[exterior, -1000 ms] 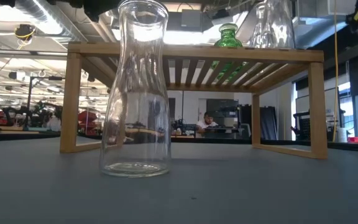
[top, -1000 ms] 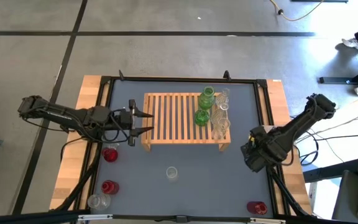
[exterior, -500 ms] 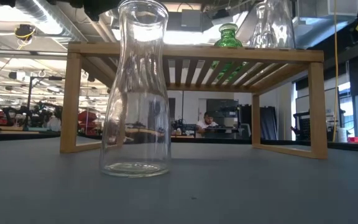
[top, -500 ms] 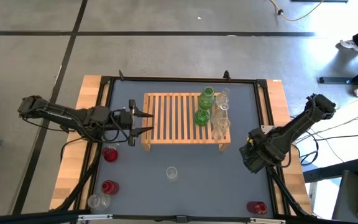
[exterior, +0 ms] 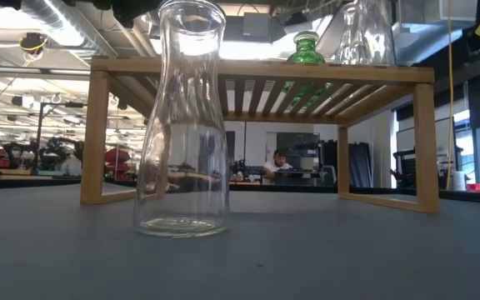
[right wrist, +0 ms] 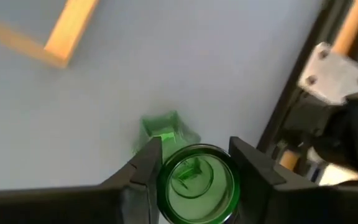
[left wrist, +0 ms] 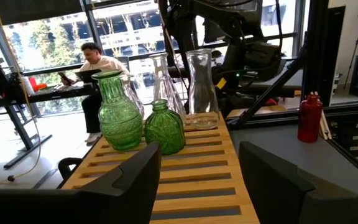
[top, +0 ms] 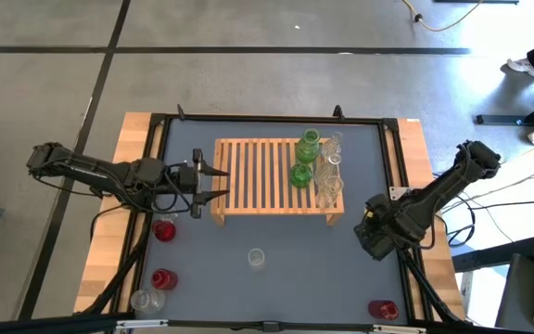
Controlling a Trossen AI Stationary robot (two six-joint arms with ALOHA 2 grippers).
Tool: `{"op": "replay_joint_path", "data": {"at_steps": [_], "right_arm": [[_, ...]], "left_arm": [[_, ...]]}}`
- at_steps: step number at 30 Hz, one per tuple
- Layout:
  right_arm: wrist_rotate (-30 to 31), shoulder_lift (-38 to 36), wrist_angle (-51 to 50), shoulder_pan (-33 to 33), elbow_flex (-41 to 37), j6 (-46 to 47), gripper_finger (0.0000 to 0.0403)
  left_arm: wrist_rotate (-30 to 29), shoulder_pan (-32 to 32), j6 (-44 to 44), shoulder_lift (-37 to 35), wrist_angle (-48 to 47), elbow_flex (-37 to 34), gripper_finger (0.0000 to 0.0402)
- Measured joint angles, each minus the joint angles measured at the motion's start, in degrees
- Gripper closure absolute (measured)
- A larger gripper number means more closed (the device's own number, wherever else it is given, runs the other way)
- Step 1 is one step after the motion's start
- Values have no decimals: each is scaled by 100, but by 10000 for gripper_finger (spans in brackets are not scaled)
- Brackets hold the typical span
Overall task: Sort vases onto shelf
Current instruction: Move the middle right green bottle to the middle
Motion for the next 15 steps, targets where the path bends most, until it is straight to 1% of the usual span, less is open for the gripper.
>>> {"op": "replay_joint_path", "data": {"at_steps": [4,10,13,15], "right_arm": [[-93,0,89,0,189,-147,259],[-113,0,620,4,258,-399,276],[-108,87,1077,4,264,-565,277],[-106,190,1179,4,277,-629,273]], "left_arm": [[-14,0,0,0,0,0,191],[-54,0,1,0,2,0,191],[-55,0,2,0,2,0,191],[-55,0,2,0,2,0,191]]}}
